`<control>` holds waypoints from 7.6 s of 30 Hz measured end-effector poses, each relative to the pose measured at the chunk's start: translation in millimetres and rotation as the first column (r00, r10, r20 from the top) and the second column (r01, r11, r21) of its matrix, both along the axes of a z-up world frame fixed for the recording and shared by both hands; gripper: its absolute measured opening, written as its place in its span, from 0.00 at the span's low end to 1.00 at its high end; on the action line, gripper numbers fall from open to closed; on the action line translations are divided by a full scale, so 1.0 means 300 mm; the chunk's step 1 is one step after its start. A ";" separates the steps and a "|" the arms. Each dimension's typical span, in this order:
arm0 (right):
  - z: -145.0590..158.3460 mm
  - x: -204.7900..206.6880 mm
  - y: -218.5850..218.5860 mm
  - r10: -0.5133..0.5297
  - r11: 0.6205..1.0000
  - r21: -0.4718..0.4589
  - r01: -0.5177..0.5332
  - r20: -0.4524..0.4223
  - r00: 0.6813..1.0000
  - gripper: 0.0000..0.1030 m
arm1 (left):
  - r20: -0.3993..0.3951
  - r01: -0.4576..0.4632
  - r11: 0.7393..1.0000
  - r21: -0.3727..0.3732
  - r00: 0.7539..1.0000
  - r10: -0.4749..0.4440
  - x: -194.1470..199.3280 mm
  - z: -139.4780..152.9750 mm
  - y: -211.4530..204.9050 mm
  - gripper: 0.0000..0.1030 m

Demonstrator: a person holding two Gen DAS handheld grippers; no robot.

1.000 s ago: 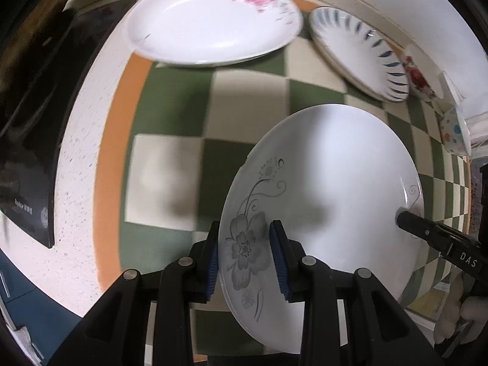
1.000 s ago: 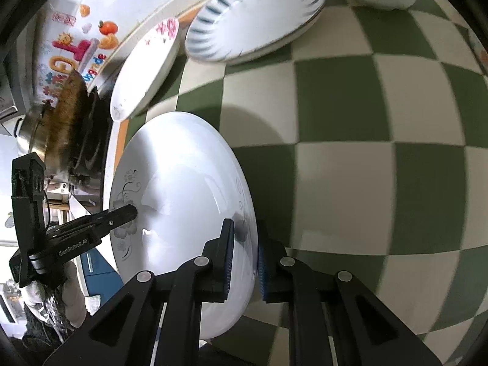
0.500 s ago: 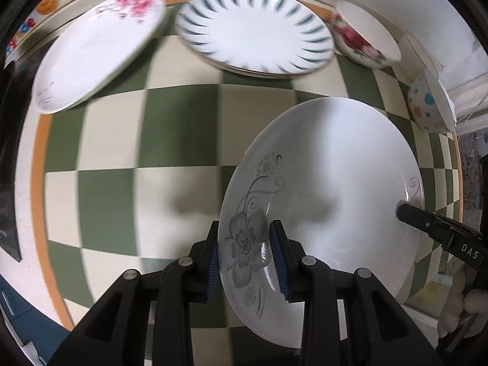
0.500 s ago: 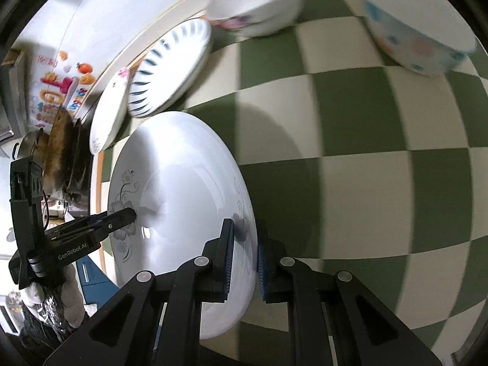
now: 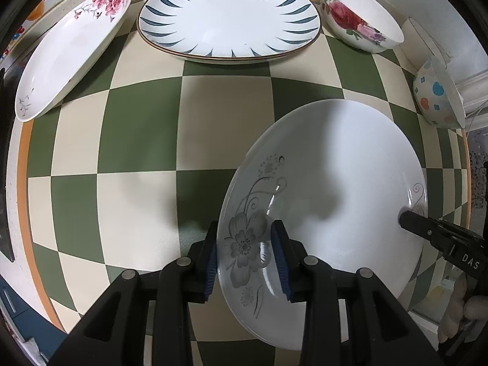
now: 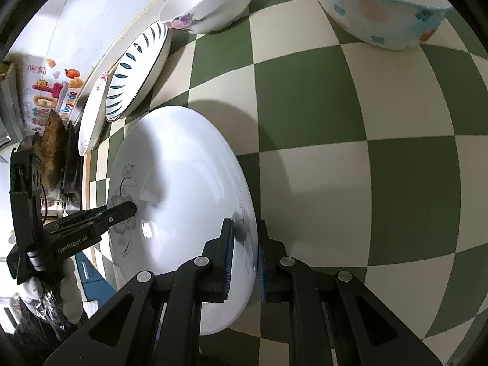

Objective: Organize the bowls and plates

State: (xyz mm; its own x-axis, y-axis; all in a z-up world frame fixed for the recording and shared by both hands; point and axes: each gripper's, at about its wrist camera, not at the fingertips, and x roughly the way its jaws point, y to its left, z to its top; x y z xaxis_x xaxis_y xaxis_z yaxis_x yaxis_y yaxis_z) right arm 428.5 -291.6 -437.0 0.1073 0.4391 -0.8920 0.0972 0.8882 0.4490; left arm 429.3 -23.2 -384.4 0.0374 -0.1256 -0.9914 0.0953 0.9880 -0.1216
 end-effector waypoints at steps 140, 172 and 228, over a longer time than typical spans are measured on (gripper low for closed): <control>0.338 0.194 0.041 -0.124 0.991 0.060 0.122 0.022 0.992 0.42 | 0.117 -0.040 0.999 0.002 0.992 0.040 0.276 0.283 0.149 0.29; 0.086 0.663 0.284 -0.070 0.993 -0.090 0.079 0.106 0.992 0.09 | 0.097 0.021 1.000 -0.016 0.995 -0.019 0.596 0.077 0.138 0.22; 0.121 0.002 0.043 0.024 0.999 -0.050 -0.022 0.034 0.999 0.09 | 0.055 0.066 0.993 0.100 0.996 -0.072 -0.021 0.129 -0.132 0.23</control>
State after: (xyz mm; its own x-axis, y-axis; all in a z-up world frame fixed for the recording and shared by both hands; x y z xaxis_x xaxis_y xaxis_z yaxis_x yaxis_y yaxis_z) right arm 429.0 -278.6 -400.6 0.1292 0.3976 -0.9084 0.0612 0.9111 0.4075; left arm 422.9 -62.9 -345.6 0.0899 -0.0320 -0.9954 0.1681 0.9856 -0.0165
